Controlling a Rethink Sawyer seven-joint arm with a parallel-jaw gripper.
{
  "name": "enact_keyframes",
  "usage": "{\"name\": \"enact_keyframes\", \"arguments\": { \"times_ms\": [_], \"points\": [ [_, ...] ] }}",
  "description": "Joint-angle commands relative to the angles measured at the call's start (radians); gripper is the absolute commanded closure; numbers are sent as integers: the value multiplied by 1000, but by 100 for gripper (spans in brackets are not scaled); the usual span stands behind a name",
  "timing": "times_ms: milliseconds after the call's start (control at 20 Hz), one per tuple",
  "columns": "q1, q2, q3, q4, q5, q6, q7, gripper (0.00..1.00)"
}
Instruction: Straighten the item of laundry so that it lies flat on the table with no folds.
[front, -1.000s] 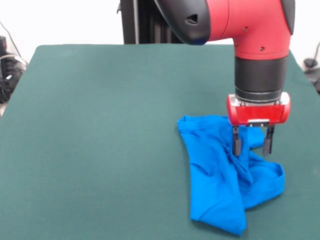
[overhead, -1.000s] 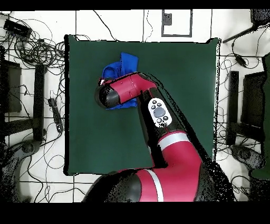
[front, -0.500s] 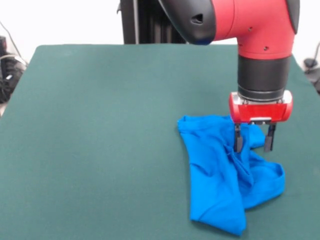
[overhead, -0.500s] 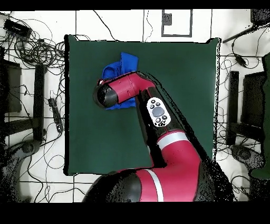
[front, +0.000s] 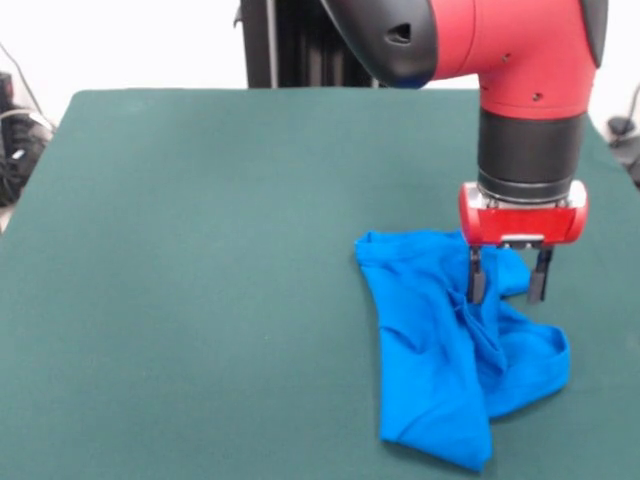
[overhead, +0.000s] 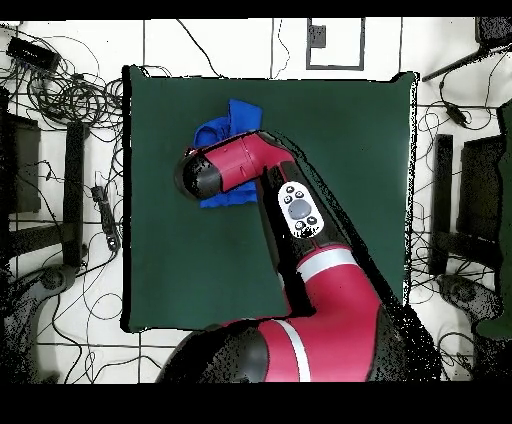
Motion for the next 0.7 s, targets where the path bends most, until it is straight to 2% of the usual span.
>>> {"name": "enact_keyframes", "arguments": {
  "times_ms": [50,700],
  "points": [
    [5,15,110,-12,16,128,-306,0],
    [-7,16,135,-41,18,185,-329,0]
  ]
}}
